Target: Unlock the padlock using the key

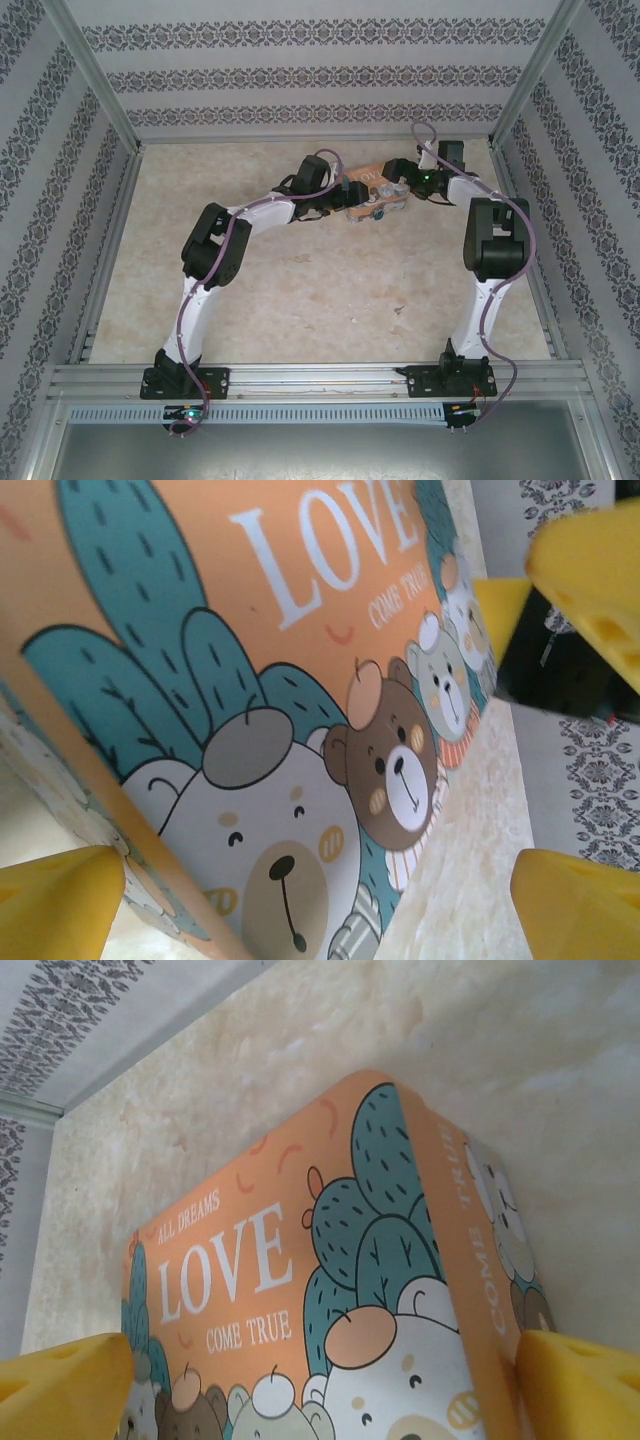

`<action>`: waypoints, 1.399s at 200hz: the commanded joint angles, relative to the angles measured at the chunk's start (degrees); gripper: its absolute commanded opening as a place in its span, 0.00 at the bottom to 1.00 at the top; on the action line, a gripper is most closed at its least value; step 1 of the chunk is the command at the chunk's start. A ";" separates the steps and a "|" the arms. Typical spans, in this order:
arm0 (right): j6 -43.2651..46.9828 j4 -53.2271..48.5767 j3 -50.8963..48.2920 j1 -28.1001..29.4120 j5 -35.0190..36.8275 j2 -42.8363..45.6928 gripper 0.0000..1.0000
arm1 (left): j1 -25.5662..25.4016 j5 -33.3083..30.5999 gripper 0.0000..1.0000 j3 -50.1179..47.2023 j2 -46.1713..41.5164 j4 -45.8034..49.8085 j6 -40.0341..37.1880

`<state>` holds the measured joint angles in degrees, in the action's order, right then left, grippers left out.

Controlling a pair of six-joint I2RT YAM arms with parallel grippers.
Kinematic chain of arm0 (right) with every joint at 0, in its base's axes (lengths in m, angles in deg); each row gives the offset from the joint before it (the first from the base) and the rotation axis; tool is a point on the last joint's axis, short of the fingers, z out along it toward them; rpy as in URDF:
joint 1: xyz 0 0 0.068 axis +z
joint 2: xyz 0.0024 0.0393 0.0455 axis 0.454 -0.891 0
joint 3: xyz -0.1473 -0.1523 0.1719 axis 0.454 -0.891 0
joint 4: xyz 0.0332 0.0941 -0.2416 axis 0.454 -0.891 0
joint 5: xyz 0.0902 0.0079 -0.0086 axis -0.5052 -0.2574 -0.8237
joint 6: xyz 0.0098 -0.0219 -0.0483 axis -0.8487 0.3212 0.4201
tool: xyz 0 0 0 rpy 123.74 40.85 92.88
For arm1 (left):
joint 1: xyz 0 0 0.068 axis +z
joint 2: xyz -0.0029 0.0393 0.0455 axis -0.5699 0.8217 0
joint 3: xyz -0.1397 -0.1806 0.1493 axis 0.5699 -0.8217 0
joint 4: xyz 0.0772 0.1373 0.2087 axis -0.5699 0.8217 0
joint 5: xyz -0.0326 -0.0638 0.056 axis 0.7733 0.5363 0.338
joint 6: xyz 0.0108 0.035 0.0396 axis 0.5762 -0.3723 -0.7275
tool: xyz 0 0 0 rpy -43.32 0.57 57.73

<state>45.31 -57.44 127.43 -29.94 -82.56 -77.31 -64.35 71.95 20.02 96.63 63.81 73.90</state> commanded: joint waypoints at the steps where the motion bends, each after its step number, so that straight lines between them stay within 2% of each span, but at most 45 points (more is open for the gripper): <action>1: 0.18 1.44 -4.24 3.08 -3.22 4.52 0.96 | 0.36 0.64 0.99 -2.43 -3.18 0.24 -1.41; 56: -3.67 8.78 -15.14 8.02 -1.25 12.16 0.96 | 2.07 -1.31 0.99 -12.24 -10.88 -0.25 -2.16; 128: -7.44 13.79 -27.69 17.45 5.73 22.01 0.96 | 3.69 -3.38 1.00 -25.87 -21.79 -1.21 -2.16; 195: -8.27 12.06 -35.01 25.24 8.98 29.43 0.95 | 5.12 -6.25 1.00 -34.65 -27.64 -3.13 -2.06; 280: -7.07 8.11 -38.56 29.22 10.70 32.30 0.97 | 8.17 -8.46 0.99 -37.25 -28.67 -3.16 -2.90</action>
<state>37.13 -47.96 89.57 -1.68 -72.18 -47.04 -57.57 63.29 -16.83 69.31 62.08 72.39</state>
